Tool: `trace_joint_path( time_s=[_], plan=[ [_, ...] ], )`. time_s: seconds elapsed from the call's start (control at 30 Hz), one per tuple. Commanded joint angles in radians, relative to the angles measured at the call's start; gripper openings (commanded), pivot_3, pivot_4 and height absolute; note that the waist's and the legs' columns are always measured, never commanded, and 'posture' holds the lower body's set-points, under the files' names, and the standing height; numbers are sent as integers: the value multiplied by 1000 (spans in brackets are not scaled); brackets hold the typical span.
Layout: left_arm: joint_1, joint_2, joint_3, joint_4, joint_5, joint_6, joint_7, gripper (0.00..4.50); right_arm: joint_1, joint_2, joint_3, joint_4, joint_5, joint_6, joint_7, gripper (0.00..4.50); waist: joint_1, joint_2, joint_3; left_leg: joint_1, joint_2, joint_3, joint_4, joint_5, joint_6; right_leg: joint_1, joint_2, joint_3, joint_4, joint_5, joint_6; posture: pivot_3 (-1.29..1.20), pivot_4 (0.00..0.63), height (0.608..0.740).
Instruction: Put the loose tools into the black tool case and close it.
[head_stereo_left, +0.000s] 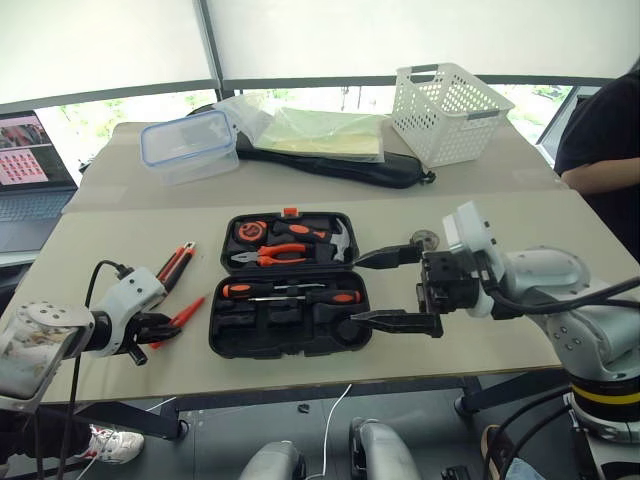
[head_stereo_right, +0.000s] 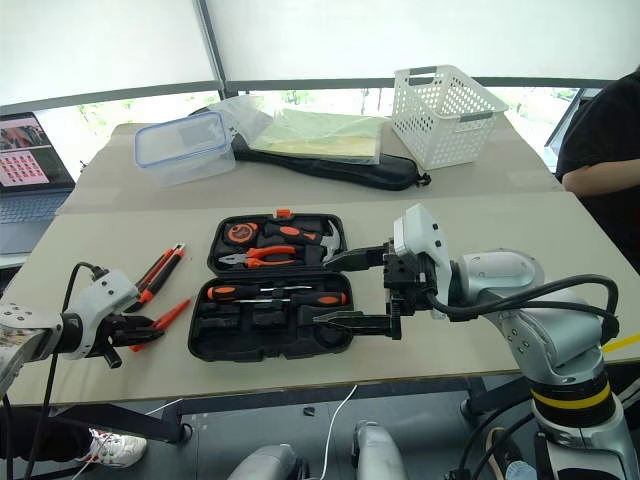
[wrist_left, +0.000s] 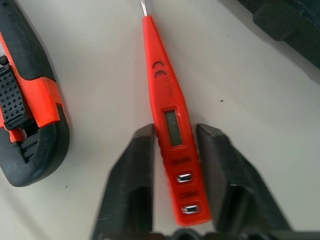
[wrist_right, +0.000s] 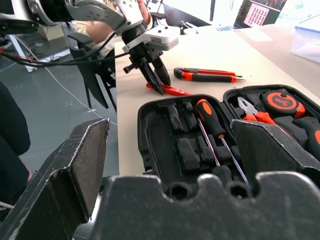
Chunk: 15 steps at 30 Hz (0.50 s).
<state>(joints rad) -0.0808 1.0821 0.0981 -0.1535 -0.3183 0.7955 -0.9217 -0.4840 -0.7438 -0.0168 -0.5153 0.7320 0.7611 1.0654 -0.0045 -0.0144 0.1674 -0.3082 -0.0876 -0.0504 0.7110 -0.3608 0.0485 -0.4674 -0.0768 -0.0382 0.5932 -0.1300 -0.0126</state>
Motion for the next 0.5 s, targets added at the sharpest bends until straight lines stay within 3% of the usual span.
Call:
trace_joint_path(
  time_s=[0.03,0.1,0.27,0.5],
  plan=[
    [3,19,67,21,-5,23,7,428,13,-31,-47,-27,41,-1,3,4500,-1,0,0,0,0,0,0,0,0,0,0,0,0,0,0,0,150,740],
    [-6,46,85,38,15,-16,-1,428,27,-58,-56,-24,79,38,20,4500,-1,-1,0,0,1,-1,0,0,0,0,1,0,0,1,-1,0,150,740],
    [-123,121,80,20,-40,-284,-260,428,75,-103,-50,-37,67,8,35,4500,9,-1,1,-10,-1,-1,3,0,0,-7,0,-3,-1,3,-5,0,150,740],
    [-461,-6,-255,30,86,-426,-436,428,100,-114,-30,-45,46,-15,41,4500,17,-1,0,-12,-3,0,4,0,1,-6,-1,-5,-7,4,-3,0,150,740]
  ],
)
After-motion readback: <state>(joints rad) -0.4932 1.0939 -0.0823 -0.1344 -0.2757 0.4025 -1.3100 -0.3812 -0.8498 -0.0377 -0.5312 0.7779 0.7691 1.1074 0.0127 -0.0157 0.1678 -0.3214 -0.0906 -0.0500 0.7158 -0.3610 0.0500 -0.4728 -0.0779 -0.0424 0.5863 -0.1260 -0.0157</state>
